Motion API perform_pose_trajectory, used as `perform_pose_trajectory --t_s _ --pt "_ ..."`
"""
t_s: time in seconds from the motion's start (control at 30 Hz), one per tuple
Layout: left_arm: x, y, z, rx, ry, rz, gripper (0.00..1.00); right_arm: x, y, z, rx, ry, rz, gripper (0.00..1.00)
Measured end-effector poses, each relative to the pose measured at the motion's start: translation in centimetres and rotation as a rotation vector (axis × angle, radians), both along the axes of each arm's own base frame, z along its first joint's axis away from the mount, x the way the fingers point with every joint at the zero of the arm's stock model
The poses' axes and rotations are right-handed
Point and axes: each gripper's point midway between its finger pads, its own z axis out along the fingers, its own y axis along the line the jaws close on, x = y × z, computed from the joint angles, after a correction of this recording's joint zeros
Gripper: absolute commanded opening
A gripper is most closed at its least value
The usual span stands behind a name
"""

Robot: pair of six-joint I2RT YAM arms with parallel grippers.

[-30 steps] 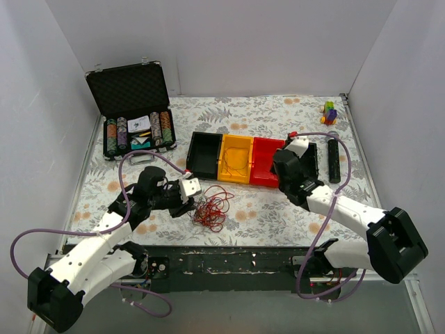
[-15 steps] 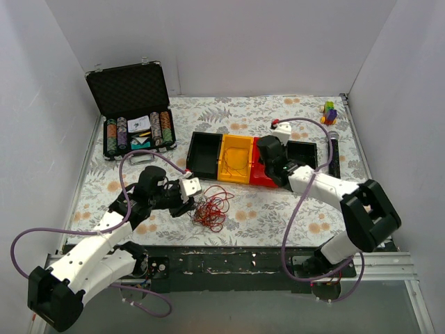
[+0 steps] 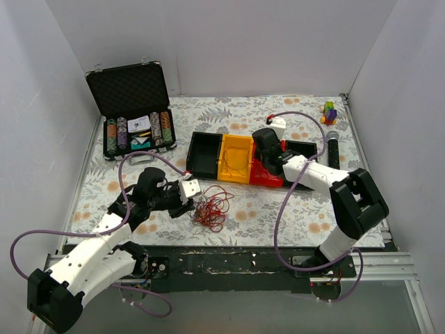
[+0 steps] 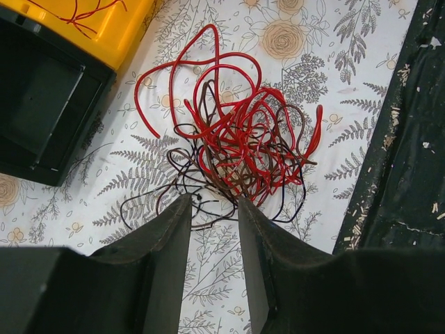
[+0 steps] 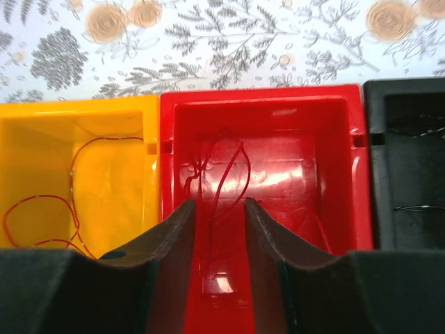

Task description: Untangle the cables

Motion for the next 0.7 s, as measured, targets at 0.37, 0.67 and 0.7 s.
perform_pose_trajectory --t_s 0.37,0.67,0.7 --pt "-0.4 0.2 -0.9 0.007 0.014 0.0 0.33 -1.0 -0.9 8.3 0.114 -0.145 0.004 0.33" --pt "-0.1 0.6 -1.7 0.02 0.011 0.029 0.5 -4.5 2.6 3.6 0.069 -0.058 0.21 0.47" --pt "0.0 0.6 -1.8 0.021 0.013 0.034 0.51 -5.8 3.4 3.1 0.065 -0.051 0.259 0.48"
